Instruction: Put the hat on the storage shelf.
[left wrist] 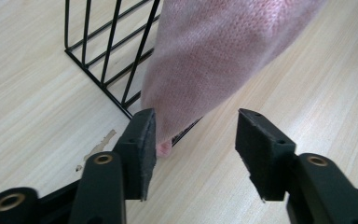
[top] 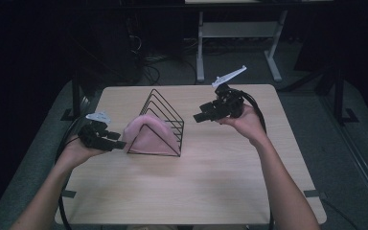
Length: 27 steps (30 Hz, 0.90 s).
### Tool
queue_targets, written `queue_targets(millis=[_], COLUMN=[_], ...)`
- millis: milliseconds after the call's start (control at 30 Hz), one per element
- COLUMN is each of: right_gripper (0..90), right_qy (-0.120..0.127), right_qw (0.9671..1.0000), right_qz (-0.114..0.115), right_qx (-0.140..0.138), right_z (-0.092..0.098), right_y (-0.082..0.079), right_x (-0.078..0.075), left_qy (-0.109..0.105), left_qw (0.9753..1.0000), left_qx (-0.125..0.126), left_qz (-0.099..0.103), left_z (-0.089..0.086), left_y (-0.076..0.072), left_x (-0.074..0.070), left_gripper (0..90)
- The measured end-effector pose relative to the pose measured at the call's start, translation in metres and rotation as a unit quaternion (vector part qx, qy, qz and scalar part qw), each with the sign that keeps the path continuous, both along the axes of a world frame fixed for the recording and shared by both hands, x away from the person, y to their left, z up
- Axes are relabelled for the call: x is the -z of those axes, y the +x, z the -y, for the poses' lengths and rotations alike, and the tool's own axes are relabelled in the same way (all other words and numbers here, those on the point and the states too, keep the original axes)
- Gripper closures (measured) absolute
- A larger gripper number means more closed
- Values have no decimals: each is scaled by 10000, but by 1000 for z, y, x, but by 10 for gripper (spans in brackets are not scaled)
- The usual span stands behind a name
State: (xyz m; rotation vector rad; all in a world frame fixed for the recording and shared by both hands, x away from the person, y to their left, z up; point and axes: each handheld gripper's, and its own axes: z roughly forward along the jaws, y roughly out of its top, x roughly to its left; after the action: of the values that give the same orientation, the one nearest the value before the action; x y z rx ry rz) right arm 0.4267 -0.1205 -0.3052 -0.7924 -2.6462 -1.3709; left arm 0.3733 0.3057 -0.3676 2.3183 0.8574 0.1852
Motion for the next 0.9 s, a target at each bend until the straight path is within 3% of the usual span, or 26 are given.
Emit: queue_targets(millis=[533,900], right_gripper=[317,270], right_qy=[-100,-174], right_qw=[9991,9969], right_qz=[-19,-143], right_qx=[408,757], right_z=[38,72], right_y=[-12,-29], right_x=[12,31], left_qy=[-35,-78], left_qw=[9999,9996], left_qx=[-157,-265], left_qz=[31,39], left_z=[-4,-7], left_y=[-9,-16], left_x=[2,6], left_gripper=[318,267])
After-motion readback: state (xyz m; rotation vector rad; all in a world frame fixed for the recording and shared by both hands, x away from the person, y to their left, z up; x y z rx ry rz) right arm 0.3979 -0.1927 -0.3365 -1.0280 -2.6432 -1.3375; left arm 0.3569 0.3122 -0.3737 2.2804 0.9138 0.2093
